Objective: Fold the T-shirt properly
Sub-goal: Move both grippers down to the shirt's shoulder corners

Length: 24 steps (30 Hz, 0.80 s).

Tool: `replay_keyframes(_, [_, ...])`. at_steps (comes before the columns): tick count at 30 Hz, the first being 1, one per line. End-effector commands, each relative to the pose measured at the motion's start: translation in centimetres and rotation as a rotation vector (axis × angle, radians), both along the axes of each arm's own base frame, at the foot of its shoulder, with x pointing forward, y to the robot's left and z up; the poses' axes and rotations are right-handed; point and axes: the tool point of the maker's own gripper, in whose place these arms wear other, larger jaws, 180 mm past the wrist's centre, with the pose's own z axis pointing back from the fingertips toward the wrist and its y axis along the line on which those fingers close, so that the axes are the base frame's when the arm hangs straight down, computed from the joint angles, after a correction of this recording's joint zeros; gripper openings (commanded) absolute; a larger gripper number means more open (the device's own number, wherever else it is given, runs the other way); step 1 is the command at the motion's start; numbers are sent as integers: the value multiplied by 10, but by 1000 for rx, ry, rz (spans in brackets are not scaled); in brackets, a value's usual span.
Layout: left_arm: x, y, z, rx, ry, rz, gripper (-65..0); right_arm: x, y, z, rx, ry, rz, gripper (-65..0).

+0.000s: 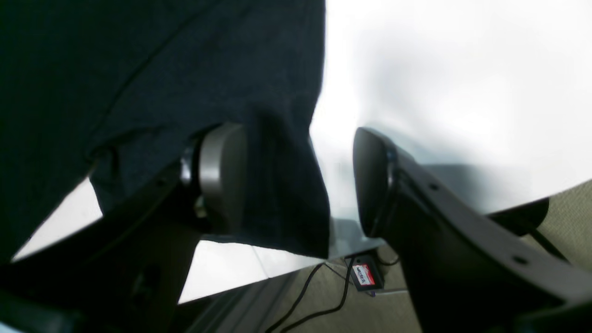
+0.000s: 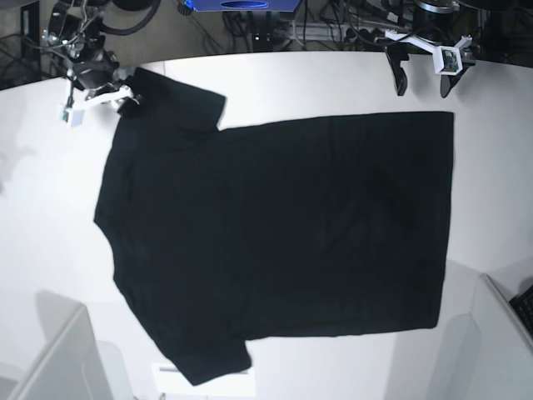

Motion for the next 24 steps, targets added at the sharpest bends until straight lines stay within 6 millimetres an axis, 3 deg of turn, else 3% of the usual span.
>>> replay_keyframes(1, [3,2,5,-16,-30,16,-202,4,-7,4,-18,-20,6,-302])
replay_keyframes(5, [-2,25,-3,-80,-25,123,-197,-2,-6,-10,3,19,-2,-302])
replay_keyframes(8, [2,37,0,-76,-44,153,-196,-5,9,-18,26,39,39,-302])
replay_keyframes(11, [3,39,1,-71,-50,158,-193,-8,32,-20,56,32,135,-303])
replay_keyframes(17, [6,42,-6,-82,-36,171,-199,-12,35,-26,68,47,138,-306])
replay_keyframes(20, [12,42,-17,-98,4,177,-199,-14,32,-29,66,56,137,-419])
replay_keyframes(23, [17,43,-30,-117,52,188,-201,-14,32,-33,71,67,138,-650])
replay_keyframes(24, [19,43,-33,-121,57,191,-201,-14,32,-34,74,73,137,-650])
